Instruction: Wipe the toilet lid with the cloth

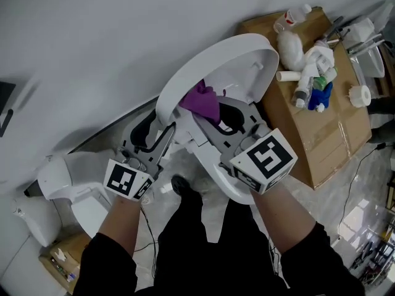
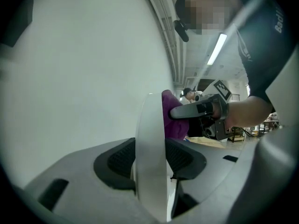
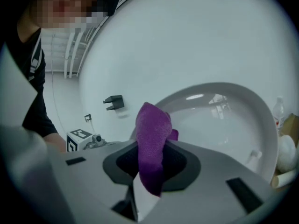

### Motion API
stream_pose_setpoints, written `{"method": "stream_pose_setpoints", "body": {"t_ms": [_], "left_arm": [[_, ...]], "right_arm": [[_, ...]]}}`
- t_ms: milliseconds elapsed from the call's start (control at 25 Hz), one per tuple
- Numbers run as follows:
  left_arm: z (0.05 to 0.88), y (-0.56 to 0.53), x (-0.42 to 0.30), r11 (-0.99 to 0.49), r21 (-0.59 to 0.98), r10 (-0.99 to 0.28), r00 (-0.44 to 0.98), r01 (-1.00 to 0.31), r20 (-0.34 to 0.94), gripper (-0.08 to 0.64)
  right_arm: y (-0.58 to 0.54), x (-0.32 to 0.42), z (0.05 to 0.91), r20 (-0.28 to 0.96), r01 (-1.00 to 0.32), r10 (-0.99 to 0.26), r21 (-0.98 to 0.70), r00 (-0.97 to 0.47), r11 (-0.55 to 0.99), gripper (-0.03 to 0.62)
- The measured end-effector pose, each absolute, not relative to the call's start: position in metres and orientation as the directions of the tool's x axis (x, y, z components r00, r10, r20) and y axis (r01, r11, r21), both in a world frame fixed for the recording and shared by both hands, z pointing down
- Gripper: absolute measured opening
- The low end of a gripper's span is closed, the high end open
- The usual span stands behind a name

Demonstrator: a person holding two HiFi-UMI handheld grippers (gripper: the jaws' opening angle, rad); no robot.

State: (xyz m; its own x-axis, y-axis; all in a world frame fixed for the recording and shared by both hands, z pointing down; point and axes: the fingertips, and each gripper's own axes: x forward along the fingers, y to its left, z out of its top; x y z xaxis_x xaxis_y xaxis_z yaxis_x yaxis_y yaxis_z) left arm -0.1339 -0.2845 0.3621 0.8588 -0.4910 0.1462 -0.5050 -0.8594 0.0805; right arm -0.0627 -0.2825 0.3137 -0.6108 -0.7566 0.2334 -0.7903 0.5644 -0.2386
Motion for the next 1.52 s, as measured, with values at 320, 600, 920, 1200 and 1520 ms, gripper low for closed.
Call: {"method": "stream_pose_setpoints", "body": {"t_ms": [320, 600, 920, 1200, 1520], "left_arm": [[0.362, -0.282, -0.136, -0.841, 0.101, -0.518, 0.844, -0.532, 0.134, 0.206], [0.361, -0.281, -0.135, -0.823, 0.085, -0.547, 0.825, -0.561, 0.145, 0.204], [0.359, -0.279, -0.134, -0.797, 0.077, -0.584, 0.798, -0.598, 0.151, 0.204], [0.359, -0.277, -0.132, -0.792, 0.075, -0.592, 0.793, -0.606, 0.145, 0.204], [0.360, -0.280, -0.133, -0.808, 0.088, -0.571, 0.811, -0.583, 0.123, 0.204]], "right_arm": [[-0.299, -0.067, 0.312, 0.221, -0.802, -0.773, -0.224, -0.595, 0.554, 0.098], [-0.317, 0.000, 0.310, 0.223, -0.866, -0.837, -0.174, -0.499, 0.469, 0.097], [-0.327, 0.095, 0.317, 0.233, -0.937, -0.910, -0.159, -0.342, 0.312, 0.097], [-0.321, 0.062, 0.316, 0.197, -0.927, -0.910, -0.167, -0.365, 0.336, 0.098], [-0.301, -0.034, 0.338, 0.196, -0.867, -0.847, -0.179, -0.495, 0.465, 0.098]]}}
